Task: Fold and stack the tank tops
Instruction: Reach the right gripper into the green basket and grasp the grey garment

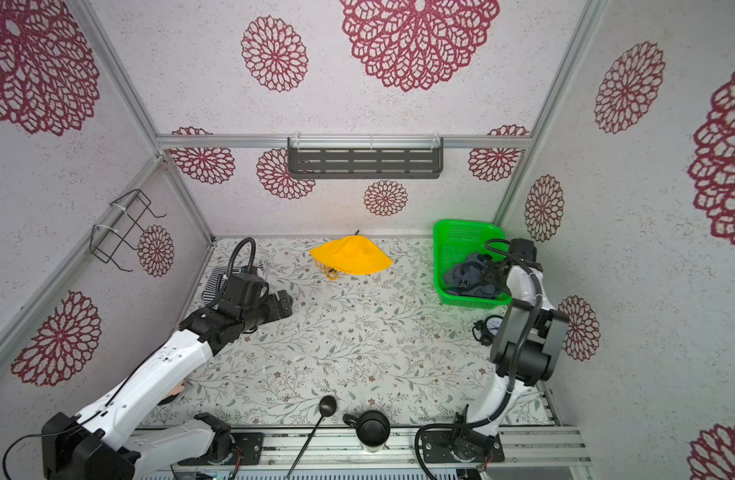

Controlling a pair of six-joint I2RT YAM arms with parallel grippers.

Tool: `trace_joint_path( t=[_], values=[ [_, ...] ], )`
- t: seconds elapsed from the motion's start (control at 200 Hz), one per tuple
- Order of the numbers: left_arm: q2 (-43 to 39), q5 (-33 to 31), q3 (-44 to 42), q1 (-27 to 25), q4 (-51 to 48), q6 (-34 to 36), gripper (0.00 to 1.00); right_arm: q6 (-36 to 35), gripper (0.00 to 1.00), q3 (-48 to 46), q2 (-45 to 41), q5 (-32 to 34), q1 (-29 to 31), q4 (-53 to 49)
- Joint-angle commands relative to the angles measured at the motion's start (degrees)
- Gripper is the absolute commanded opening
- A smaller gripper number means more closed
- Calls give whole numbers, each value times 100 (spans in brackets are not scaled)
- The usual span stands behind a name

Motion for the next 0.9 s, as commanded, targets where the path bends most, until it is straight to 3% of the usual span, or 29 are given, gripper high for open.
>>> trace_joint_path(
  t=[0.0, 0.065, 0.16, 0.35, 0.47, 0.896],
  values=[
    [-30, -298, -41, -70, 35, -370, 95, 73, 89, 160, 209, -106, 7, 306],
    [27, -334, 56, -117, 0, -387, 95, 78, 85, 187, 319, -186, 8, 389],
    [131, -426, 222, -250, -36, -396, 95, -47, 69, 284, 388, -287, -12, 374],
    [254, -581, 275, -438, -27, -479, 96, -164, 18, 471, 187, -444, -103, 314],
    [245, -575, 247, -498, -1, -493, 96, -300, 1, 730, -83, -537, -113, 136],
    [352, 705, 202, -509, 1617, -595, 95, 284, 0, 1179, -2116, -2795, 202, 257]
  ],
)
